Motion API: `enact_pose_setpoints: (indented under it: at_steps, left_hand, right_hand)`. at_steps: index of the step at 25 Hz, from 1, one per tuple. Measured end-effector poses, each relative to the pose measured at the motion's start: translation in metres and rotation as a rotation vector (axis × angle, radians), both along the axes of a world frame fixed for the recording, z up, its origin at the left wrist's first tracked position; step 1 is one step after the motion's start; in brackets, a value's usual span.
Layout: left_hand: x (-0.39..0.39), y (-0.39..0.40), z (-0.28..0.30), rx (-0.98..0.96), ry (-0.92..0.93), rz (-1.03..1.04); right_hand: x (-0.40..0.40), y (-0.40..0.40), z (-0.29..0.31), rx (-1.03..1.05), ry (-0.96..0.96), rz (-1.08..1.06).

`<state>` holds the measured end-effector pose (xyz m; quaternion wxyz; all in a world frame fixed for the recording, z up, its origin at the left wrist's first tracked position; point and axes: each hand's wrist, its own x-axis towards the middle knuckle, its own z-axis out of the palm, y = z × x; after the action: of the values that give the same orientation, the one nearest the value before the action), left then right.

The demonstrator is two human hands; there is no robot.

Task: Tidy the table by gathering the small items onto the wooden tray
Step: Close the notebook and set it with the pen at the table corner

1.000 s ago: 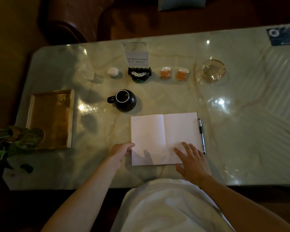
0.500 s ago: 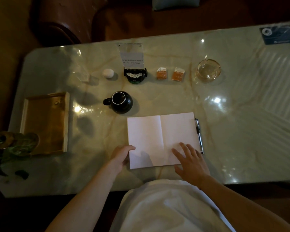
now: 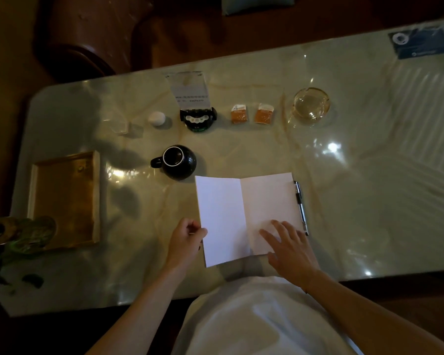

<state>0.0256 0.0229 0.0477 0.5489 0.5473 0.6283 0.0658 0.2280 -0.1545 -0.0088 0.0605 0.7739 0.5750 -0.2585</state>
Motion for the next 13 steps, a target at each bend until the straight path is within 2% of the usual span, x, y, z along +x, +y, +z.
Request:
enact_pose_setpoints:
  at_steps: [5, 8, 10, 13]
  left_hand:
    - [0.022, -0.013, 0.019, 0.046, -0.073, -0.044]
    - [0.035, -0.02, 0.024, 0.064, -0.135, -0.116]
    - [0.044, -0.024, 0.025, 0.066, -0.163, -0.15]
    - [0.058, -0.03, 0.028, 0.065, -0.205, -0.166]
  right_hand:
    - [0.013, 0.002, 0.004, 0.131, 0.039, -0.083]
    - [0.034, 0.0, 0.006, 0.25, -0.046, -0.358]
    - [0.053, 0.0, 0.006, 0.218, -0.059, -0.545]
    - [0.073, 0.001, 0.001, 0.138, 0.017, -0.664]
